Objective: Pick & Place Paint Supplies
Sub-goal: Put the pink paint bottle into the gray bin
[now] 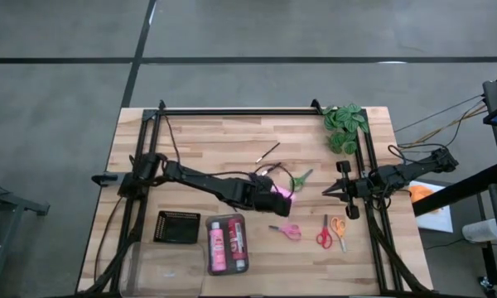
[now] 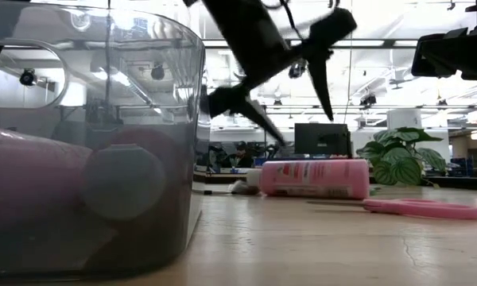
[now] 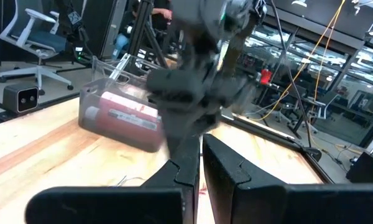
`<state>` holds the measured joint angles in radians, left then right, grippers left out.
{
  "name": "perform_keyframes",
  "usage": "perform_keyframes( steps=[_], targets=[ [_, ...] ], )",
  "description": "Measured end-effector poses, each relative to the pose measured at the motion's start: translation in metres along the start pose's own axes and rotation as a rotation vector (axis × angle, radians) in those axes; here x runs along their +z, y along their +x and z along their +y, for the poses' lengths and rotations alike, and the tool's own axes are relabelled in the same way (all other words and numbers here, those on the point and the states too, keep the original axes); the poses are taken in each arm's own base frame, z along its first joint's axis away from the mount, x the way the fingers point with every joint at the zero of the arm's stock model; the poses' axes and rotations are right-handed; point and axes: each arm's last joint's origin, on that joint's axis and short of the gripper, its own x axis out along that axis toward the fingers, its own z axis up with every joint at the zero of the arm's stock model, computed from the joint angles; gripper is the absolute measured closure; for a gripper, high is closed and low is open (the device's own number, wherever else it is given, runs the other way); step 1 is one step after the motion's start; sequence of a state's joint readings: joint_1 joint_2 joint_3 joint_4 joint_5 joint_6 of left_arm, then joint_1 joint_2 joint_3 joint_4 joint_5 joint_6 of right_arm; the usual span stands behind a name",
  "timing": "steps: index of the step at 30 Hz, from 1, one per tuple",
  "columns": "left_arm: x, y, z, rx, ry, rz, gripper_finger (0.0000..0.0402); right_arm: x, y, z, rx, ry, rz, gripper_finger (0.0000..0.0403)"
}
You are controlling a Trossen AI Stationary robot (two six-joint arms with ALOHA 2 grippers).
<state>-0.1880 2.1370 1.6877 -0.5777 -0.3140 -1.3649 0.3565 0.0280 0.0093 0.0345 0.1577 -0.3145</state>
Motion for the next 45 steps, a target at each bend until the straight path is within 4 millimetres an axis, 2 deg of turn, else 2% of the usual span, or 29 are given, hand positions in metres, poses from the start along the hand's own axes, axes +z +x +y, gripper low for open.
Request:
perform_keyframes(
  steps=[3, 6, 8, 12, 15, 21, 27, 35, 40, 45],
  targets=[
    [0.01, -0.006, -0.007, -0.01, 0.318, -0.194, 0.0113, 0.0, 0.0, 0.0, 0.0, 0.0, 0.0, 0.0388],
    [0.02, -0.011, -0.017, -0.035, 0.668, -0.291, 0.0113, 0.0, 0.0, 0.0, 0.0, 0.0, 0.0, 0.0388],
    [0.028, -0.012, -0.02, -0.07, 0.754, -0.303, 0.0113, 0.0, 0.0, 0.0, 0.0, 0.0, 0.0, 0.0388],
    [0.051, 0.0, -0.011, -0.137, 0.825, -0.175, 0.0113, 0.0, 0.0, 0.0, 0.0, 0.0, 0.001, 0.0388],
    [0.067, 0.01, -0.001, -0.255, 0.946, -0.032, 0.0113, 0.0, 0.0, 0.0, 0.0, 0.0, 0.0, 0.0388],
    [0.079, 0.019, 0.019, -0.483, 1.195, 0.209, 0.0113, 0.0, 0.0, 0.0, 0.0, 0.0, 0.0, 0.0388],
    [0.072, 0.028, 0.033, -0.451, 1.35, 0.239, 0.0113, 0.0, 0.0, 0.0, 0.0, 0.0, 0.0, 0.0388],
    [0.066, 0.038, 0.048, -0.41, 1.466, 0.227, 0.0113, 0.0, 0.0, 0.0, 0.0, 0.0, 0.0, 0.0388],
    [0.064, 0.044, 0.053, -0.374, 1.499, 0.186, 0.0113, 0.0, 0.0, 0.0, 0.0, 0.0, 0.0, 0.0388],
    [0.057, 0.054, 0.066, -0.362, 1.494, 0.179, 0.0113, 0.0, 0.0, 0.0, 0.001, 0.0, 0.001, 0.0388]
  ],
)
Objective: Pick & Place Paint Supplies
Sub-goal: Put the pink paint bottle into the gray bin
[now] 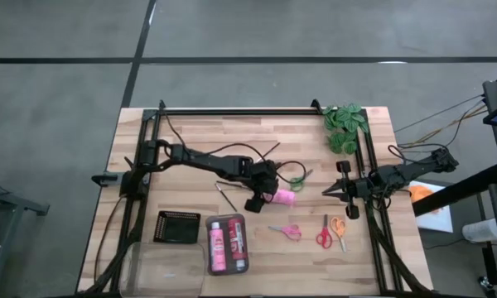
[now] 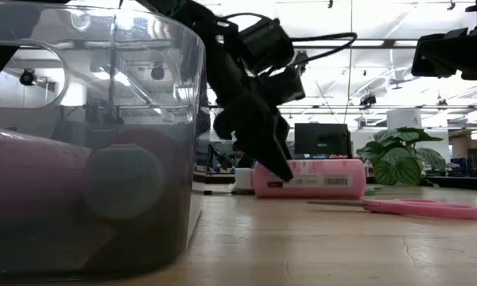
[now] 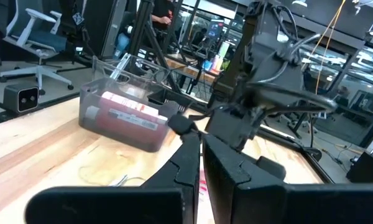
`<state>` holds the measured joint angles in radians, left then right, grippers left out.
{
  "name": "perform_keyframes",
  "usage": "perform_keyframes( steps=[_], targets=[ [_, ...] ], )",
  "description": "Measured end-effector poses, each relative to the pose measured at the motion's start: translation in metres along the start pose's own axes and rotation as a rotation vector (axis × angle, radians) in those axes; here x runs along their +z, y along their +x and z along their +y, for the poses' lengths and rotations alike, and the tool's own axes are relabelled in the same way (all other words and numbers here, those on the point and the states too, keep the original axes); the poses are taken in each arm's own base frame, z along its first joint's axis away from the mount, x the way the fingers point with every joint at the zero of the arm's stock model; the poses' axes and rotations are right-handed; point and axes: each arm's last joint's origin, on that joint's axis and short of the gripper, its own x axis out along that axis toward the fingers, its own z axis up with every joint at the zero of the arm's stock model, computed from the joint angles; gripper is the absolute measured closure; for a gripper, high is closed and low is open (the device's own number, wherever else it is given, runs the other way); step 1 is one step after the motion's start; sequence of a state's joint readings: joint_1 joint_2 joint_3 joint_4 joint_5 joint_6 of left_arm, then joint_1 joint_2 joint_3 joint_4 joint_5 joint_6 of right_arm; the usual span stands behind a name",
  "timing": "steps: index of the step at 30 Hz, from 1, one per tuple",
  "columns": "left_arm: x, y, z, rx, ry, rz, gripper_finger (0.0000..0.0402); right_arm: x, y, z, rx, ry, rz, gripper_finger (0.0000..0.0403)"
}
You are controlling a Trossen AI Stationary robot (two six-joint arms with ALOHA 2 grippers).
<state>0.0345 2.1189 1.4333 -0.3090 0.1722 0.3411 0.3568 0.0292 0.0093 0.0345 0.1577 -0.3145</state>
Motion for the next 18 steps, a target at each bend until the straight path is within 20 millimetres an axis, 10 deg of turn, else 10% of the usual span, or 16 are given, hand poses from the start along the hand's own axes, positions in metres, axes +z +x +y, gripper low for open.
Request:
perform_keyframes(
  steps=[18],
  targets=[
    [-0.0116, 0.008, -0.0022, 0.02, -0.081, -0.022, 0.0158, 0.0, 0.0, -0.0001, -0.001, 0.0, -0.001, 0.0388]
  ],
)
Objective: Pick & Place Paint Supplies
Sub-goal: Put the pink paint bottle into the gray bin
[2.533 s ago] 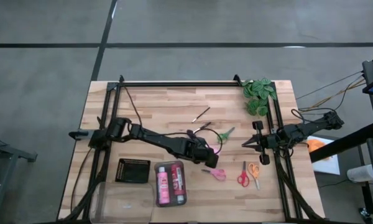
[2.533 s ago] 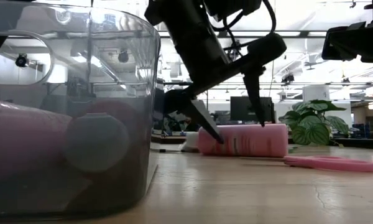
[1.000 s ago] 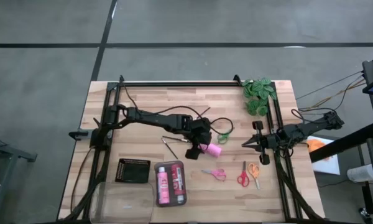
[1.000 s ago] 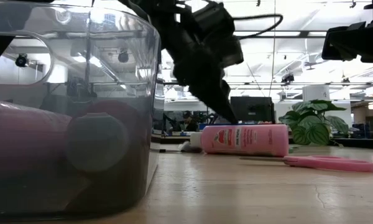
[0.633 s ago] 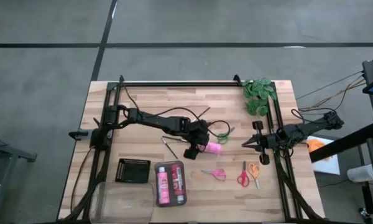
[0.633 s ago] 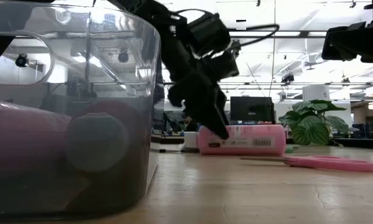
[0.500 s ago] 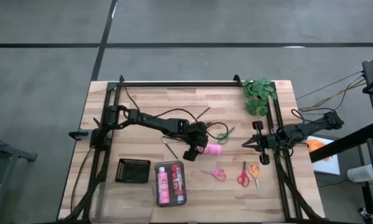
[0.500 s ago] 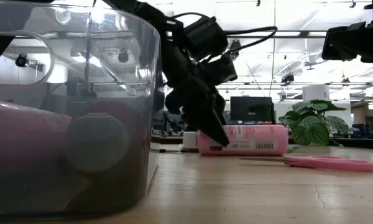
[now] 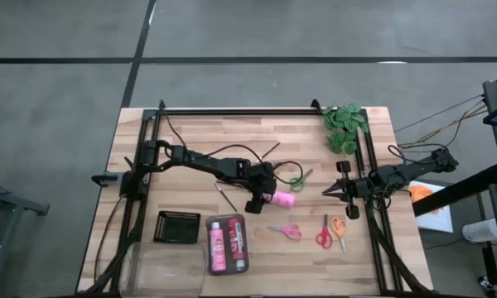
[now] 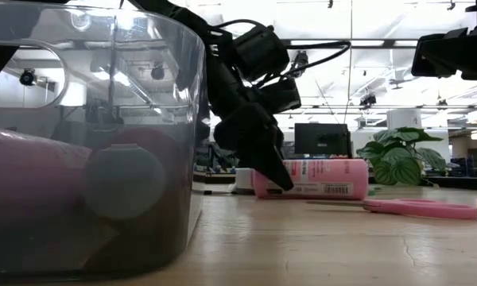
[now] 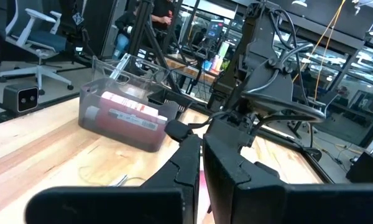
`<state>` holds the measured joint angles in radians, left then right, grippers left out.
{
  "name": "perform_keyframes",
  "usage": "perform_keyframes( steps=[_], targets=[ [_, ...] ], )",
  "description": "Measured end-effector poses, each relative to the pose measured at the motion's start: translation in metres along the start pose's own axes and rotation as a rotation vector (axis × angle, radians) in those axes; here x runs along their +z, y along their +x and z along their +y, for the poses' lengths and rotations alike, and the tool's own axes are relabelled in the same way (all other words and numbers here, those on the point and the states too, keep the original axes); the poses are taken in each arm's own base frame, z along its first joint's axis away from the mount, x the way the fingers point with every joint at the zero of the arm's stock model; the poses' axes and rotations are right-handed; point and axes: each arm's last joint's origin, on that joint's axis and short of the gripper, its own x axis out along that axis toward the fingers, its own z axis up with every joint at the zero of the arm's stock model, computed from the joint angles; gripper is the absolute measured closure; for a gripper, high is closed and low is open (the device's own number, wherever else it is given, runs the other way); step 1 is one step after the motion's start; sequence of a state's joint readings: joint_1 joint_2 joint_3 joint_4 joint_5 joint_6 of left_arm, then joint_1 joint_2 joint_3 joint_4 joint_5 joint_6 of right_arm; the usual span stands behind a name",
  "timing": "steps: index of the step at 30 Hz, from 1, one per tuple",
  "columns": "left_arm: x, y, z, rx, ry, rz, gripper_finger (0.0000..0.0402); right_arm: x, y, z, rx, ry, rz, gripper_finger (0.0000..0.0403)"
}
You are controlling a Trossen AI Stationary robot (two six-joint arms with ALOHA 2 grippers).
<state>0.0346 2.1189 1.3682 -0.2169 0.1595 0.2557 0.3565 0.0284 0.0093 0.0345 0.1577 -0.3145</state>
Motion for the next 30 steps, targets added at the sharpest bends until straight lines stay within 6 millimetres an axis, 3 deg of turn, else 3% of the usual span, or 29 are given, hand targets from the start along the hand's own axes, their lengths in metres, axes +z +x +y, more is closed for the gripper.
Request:
perform_keyframes(
  steps=[7, 17, 24, 30],
  targets=[
    [0.0, 0.0, 0.0, 0.002, -0.036, -0.003, 0.0207, 0.0, 0.0, 0.0, 0.0, 0.0, 0.0, 0.0388],
    [0.009, -0.01, 0.001, 0.012, -0.084, -0.026, 0.0211, 0.0, 0.0, 0.0, 0.0, 0.0, 0.0, 0.0388],
    [0.033, -0.06, 0.0, 0.06, -0.191, -0.122, 0.0212, 0.0, 0.0, 0.0, 0.0, 0.0, 0.0, 0.0388],
    [0.045, -0.121, -0.013, 0.062, -0.465, -0.165, 0.0212, 0.0, 0.0, 0.0, 0.001, 0.0, 0.002, 0.0388]
  ],
)
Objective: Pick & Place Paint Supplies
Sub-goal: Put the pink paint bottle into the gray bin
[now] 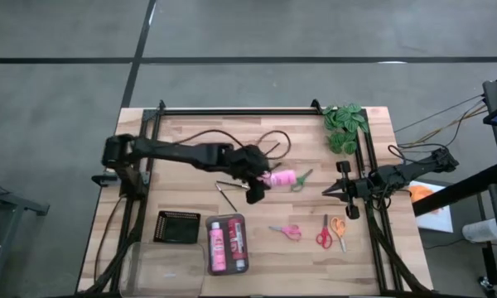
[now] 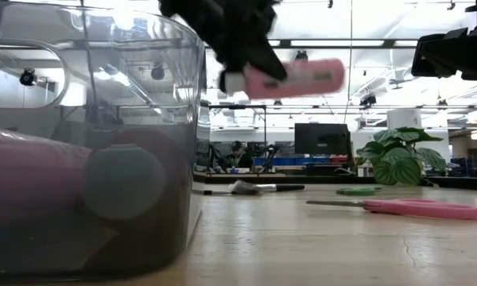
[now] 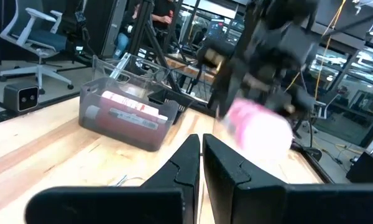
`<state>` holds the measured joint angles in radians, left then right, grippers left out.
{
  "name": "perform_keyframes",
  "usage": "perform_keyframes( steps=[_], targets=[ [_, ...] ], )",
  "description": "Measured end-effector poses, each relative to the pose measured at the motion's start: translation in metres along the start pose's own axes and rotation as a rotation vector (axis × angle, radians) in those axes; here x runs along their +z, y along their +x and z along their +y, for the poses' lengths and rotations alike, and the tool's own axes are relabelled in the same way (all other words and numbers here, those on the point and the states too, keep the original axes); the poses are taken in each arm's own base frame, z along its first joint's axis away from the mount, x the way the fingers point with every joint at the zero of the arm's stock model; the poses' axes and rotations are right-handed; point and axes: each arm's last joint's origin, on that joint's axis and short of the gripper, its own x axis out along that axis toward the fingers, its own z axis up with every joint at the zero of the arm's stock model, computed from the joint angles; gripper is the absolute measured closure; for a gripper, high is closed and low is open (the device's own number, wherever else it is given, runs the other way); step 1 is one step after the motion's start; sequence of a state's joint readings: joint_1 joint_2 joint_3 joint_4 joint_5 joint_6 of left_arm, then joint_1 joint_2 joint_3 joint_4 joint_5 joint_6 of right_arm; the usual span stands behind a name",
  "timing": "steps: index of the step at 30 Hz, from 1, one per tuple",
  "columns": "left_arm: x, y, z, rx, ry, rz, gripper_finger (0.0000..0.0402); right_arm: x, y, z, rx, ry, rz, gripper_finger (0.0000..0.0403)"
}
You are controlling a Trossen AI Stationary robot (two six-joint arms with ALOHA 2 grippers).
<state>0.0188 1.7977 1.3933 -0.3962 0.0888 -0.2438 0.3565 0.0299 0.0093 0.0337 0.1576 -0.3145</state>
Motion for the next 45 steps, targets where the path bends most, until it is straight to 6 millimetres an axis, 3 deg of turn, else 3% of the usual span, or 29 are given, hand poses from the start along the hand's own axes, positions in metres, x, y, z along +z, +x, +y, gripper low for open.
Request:
perform_keyframes(
  steps=[9, 17, 23, 28, 33, 45],
  targets=[
    [-0.029, -0.063, -0.06, 0.21, -0.387, 0.045, 0.0213, 0.0, 0.0, 0.0, 0.001, -0.001, 0.005, 0.0388],
    [-0.079, -0.084, -0.125, 0.343, -0.912, -0.02, 0.0213, 0.0, 0.0, 0.0, 0.002, -0.001, 0.005, 0.0388],
    [-0.11, -0.079, -0.162, 0.331, -1.239, 0.01, 0.0213, 0.0, 0.0, 0.0, 0.001, -0.001, 0.005, 0.0388],
    [-0.127, -0.06, -0.179, 0.346, -1.4, 0.029, 0.0213, 0.0, 0.0, 0.0, 0.001, -0.001, 0.005, 0.0388],
    [-0.137, -0.036, -0.184, 0.374, -1.462, 0.084, 0.0212, -0.001, 0.0, 0.0, 0.002, -0.001, 0.005, 0.0388],
    [-0.146, -0.022, -0.181, 0.463, -1.53, 0.058, 0.0212, -0.001, 0.0, 0.0, 0.002, -0.001, 0.006, 0.0388]
  ],
)
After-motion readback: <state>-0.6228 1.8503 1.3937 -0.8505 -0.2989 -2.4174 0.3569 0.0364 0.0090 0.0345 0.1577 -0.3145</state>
